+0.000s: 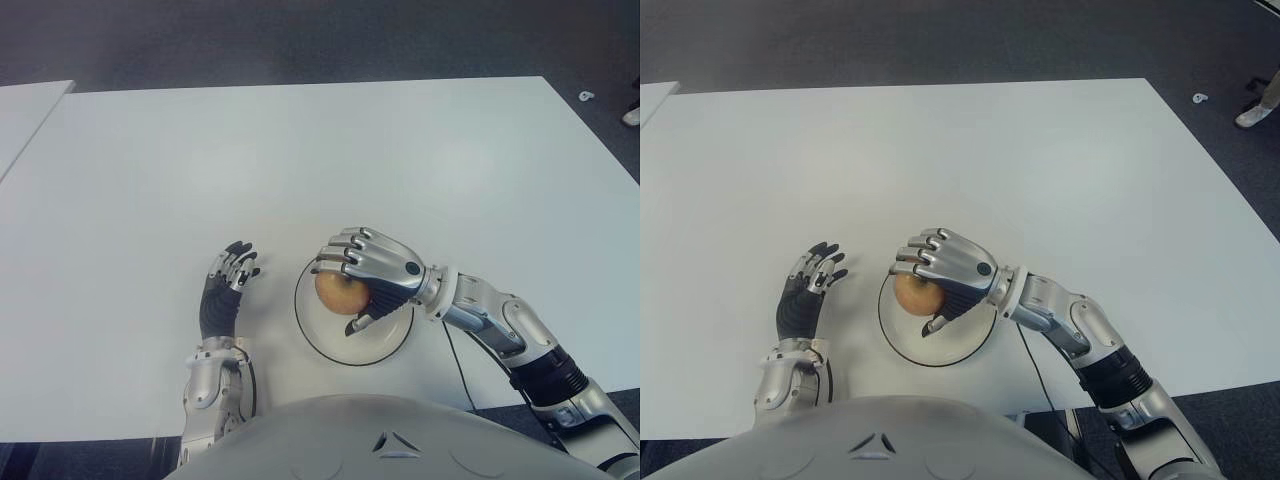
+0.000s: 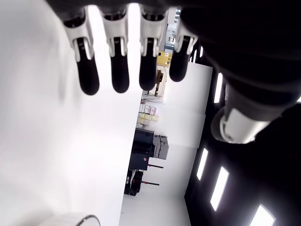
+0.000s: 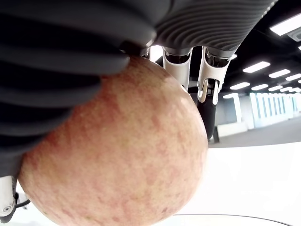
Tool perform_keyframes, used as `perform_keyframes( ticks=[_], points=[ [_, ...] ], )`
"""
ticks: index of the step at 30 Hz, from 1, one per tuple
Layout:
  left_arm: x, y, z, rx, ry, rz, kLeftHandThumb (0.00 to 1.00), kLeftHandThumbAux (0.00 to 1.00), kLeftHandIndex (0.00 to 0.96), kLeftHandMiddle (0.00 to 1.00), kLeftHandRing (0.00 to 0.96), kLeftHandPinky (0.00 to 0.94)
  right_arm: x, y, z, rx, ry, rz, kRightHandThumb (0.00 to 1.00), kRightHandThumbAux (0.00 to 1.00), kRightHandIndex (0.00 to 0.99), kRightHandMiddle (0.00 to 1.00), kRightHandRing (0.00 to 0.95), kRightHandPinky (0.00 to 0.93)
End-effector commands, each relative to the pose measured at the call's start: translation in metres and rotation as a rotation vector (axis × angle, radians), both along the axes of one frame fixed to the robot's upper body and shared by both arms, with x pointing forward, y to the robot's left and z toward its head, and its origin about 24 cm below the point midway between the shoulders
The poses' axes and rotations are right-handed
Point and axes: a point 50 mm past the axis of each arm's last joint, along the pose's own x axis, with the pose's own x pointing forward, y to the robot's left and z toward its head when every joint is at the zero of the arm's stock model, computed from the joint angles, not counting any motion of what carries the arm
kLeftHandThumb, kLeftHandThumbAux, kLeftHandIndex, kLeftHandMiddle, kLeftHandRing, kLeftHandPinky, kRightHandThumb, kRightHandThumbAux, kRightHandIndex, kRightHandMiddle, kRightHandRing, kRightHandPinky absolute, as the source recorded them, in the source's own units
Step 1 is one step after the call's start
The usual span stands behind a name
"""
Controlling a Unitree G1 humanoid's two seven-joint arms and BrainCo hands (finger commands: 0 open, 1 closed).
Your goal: Put the apples into the plate.
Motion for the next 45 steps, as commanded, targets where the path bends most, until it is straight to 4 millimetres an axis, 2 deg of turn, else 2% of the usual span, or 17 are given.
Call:
perform_keyframes(
  ticks=[1, 22, 30, 45],
  points=[
    [-0.002, -0.001, -0.003, -0.003, 0.026, 0.009, 0.411, 0.597, 0.221, 0.229, 0.255, 0.305, -0.001, 0.002, -0.002, 0.009, -0.012, 0.004, 0.719, 0.706, 0.443, 0.835, 0.846, 0.864],
    [-0.003, -0.003, 0.0, -0.021, 0.024, 0.021, 0.412, 0.604, 0.198, 0.233, 0.259, 0.303, 0.0, -0.005, -0.014, 0.026, 0.024, -0.015, 0.72, 0.707, 0.443, 0.848, 0.855, 0.872],
    [-0.004, -0.003, 0.002, -0.015, 0.022, 0.023, 0.414, 0.599, 0.202, 0.233, 0.259, 0.301, 0.002, -0.002, -0.031, 0.053, 0.024, -0.026, 0.72, 0.708, 0.442, 0.865, 0.866, 0.873],
    [-0.006, -0.002, 0.003, -0.017, 0.036, 0.032, 0.416, 0.604, 0.193, 0.231, 0.26, 0.305, 0.003, -0.006, -0.041, -0.003, 0.079, -0.048, 0.729, 0.707, 0.441, 0.86, 0.858, 0.853]
  ],
)
